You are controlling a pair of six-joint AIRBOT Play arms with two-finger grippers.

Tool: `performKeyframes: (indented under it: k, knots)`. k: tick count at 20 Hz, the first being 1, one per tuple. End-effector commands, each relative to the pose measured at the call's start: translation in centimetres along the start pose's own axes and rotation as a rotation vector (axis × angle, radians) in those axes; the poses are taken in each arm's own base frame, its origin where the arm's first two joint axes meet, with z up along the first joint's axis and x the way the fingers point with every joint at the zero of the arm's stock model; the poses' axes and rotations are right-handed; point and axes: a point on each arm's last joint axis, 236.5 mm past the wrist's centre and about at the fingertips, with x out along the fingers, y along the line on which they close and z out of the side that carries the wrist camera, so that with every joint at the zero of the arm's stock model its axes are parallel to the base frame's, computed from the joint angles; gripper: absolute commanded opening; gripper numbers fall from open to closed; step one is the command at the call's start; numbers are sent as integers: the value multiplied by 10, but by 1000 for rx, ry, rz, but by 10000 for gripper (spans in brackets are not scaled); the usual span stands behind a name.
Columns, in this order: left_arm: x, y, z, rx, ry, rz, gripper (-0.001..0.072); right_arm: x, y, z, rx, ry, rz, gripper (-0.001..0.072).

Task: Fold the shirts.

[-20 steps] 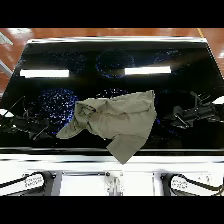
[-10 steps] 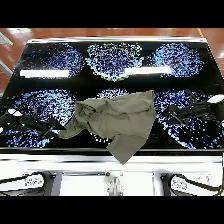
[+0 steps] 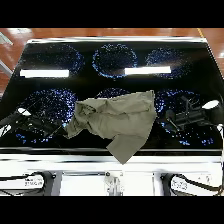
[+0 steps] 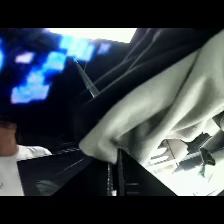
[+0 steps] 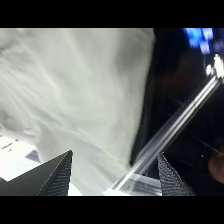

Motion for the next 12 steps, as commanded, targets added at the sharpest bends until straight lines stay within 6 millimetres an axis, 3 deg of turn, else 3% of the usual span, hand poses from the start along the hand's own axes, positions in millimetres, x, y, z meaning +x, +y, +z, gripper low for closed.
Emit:
performKeyframes:
  k: [1, 4, 9, 11, 12]
  knots:
    - [-12, -15, -2, 41, 0, -27, 38, 23, -14, -17, 60, 20, 7, 664]
    - [-35, -30, 10, 96, -73, -27, 37, 41, -9, -34, 66, 71, 39, 662]
    - [-71, -54, 18, 177, -175, -26, 37, 92, 9, -49, -12, 146, -59, 652]
    - [-87, -63, 23, 208, -223, -24, 37, 103, 18, -60, -14, 181, -76, 258]
    - [-97, -69, 27, 226, -249, -24, 37, 106, 25, -66, -15, 199, -68, 118]
